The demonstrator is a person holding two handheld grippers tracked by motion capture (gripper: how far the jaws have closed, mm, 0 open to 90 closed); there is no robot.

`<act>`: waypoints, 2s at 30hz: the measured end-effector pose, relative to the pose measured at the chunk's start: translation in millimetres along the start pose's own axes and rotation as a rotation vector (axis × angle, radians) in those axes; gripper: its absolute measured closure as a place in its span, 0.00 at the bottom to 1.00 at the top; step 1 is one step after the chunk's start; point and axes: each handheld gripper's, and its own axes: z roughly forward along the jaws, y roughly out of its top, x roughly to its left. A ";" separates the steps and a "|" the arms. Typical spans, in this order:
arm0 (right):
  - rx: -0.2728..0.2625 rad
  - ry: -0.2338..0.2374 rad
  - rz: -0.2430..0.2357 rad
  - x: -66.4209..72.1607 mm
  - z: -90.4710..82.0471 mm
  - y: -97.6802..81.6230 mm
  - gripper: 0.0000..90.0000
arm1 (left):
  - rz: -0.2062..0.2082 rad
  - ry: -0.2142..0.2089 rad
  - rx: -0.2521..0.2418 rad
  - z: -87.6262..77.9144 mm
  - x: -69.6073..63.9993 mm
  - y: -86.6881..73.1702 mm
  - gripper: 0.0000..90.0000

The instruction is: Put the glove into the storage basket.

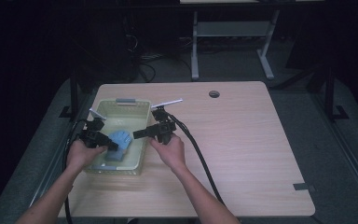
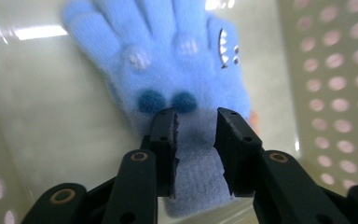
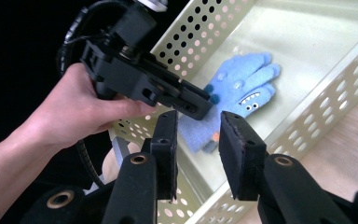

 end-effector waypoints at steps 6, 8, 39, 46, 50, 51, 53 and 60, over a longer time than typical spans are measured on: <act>0.001 -0.001 0.000 -0.3 -2.6 0.1 0.74 | 0.000 -0.028 -0.042 -6.2 0.4 -1.0 0.73; 0.001 0.000 0.011 -0.6 -3.6 0.0 0.74 | -0.006 -0.048 -0.067 -10.2 0.7 -1.5 0.71; -0.044 -0.001 0.057 -17.4 -36.7 -8.1 0.66 | 0.062 -0.227 -0.262 -41.0 -26.2 -1.5 0.56; -0.059 -0.025 0.072 -25.9 -45.7 -12.2 0.61 | 0.080 -0.246 -0.288 -43.2 -32.0 -3.0 0.54; -0.063 -0.030 0.074 -29.2 -49.8 -13.2 0.59 | 0.082 -0.265 -0.321 -45.7 -35.6 -3.8 0.52; -0.063 -0.032 0.075 -29.5 -50.8 -13.3 0.58 | 0.084 -0.270 -0.331 -46.1 -36.8 -4.2 0.52; -0.069 -0.030 0.075 -30.1 -53.0 -13.2 0.57 | 0.093 -0.274 -0.345 -46.4 -39.2 -5.1 0.52; -0.065 -0.031 0.080 -33.0 -61.4 -13.7 0.53 | 0.106 -0.300 -0.362 -44.7 -48.4 -5.0 0.50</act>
